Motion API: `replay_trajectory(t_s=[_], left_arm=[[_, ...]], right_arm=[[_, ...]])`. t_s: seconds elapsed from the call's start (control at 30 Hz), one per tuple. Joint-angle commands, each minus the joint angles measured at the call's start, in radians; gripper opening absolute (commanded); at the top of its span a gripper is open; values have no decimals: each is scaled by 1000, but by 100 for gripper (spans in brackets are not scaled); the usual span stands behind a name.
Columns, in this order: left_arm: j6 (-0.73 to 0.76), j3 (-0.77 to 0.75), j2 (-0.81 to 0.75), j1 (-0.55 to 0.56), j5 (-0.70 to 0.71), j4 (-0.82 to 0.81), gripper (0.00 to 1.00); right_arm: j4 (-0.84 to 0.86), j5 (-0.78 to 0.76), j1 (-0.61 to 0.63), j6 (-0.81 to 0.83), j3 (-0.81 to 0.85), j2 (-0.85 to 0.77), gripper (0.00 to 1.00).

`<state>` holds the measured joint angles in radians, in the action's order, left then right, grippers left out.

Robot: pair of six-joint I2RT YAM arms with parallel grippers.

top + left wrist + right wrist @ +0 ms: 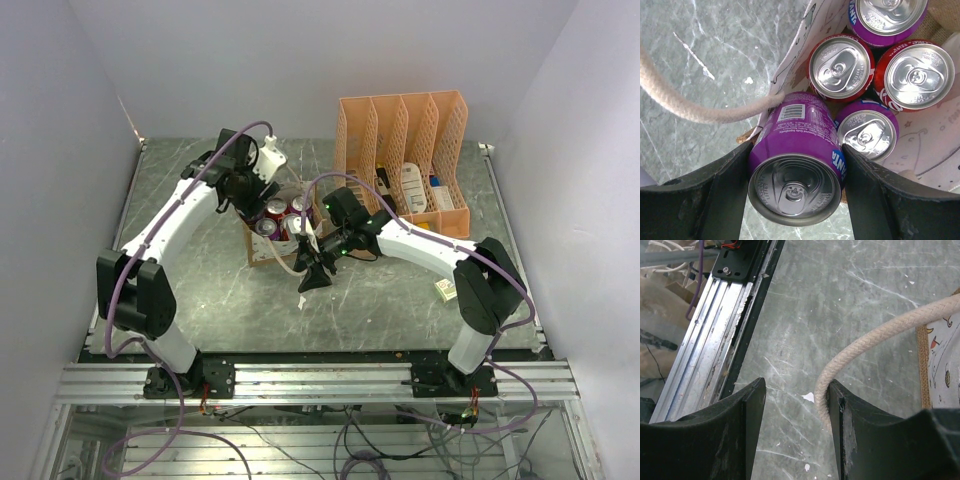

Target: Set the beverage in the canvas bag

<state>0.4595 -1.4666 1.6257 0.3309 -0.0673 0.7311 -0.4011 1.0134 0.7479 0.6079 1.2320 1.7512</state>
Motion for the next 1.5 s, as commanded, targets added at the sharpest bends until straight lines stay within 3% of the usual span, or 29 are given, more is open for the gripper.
replay_trajectory(t_s=[0.0,0.3,1.0,1.47], left_arm=[[1,-51,30,-5,43,-4,7],[-26,-29,67,-4,46,-51,10],[2,-15,126,-5,80,-54,58],[-22,-26,130,-5,90,-37,72]], right_arm=[[-27,16,11,6,-5,-11,52],[-17,7,12,4,-9,-12,53],[-20,2,13,-4,-4,-5,52],[-21,1,14,-2,-4,-19,52]])
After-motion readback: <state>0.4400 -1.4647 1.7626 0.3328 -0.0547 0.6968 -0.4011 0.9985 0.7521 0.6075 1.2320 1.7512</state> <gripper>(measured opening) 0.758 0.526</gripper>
